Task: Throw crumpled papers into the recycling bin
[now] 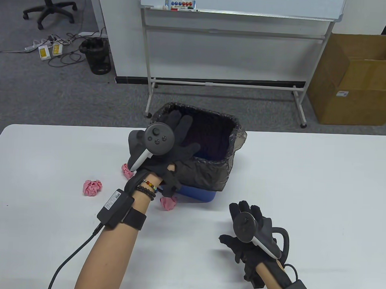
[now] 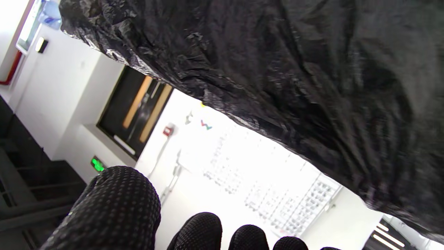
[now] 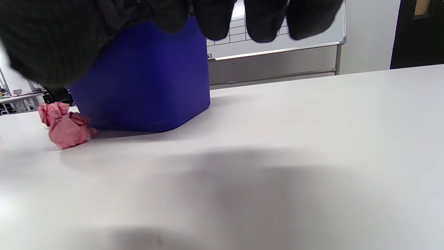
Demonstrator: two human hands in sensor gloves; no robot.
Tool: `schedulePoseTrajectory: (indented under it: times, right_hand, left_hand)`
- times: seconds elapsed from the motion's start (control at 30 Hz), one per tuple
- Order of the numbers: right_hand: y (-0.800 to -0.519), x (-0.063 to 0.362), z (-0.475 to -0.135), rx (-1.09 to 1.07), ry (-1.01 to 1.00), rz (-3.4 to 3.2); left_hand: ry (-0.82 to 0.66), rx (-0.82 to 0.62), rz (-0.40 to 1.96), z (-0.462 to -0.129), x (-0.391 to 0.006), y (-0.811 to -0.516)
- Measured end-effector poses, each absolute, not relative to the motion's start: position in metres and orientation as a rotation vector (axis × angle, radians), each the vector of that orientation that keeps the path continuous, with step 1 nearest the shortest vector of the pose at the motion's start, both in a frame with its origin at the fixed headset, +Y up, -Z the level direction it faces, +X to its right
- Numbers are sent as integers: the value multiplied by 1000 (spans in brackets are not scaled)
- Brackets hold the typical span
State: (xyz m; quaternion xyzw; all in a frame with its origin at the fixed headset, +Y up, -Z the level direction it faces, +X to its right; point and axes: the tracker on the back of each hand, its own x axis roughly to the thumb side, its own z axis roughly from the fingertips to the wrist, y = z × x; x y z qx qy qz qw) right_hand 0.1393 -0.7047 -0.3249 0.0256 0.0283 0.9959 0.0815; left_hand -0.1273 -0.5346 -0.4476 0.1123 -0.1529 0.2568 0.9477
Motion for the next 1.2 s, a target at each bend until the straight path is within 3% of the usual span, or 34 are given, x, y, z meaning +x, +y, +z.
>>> schedulePoseTrajectory:
  times: [0.17, 0.33, 0.6, 0.87, 1.2]
  right_hand:
    - [-704, 140, -325, 67, 78, 2974]
    - [-704, 141, -325, 68, 78, 2977]
    - [-704, 141, -324, 63, 81, 2985]
    - [-702, 141, -323, 66, 60, 2986]
    - [-700, 138, -320, 81, 43, 3002]
  left_hand:
    - [-266, 230, 513, -439, -155, -538]
    - [-198, 330, 453, -430, -197, -535]
    - [-74, 329, 499, -428, -260, -547]
    - [54, 289, 428, -432, -303, -585]
    - [153, 178, 363, -443, -327, -645]
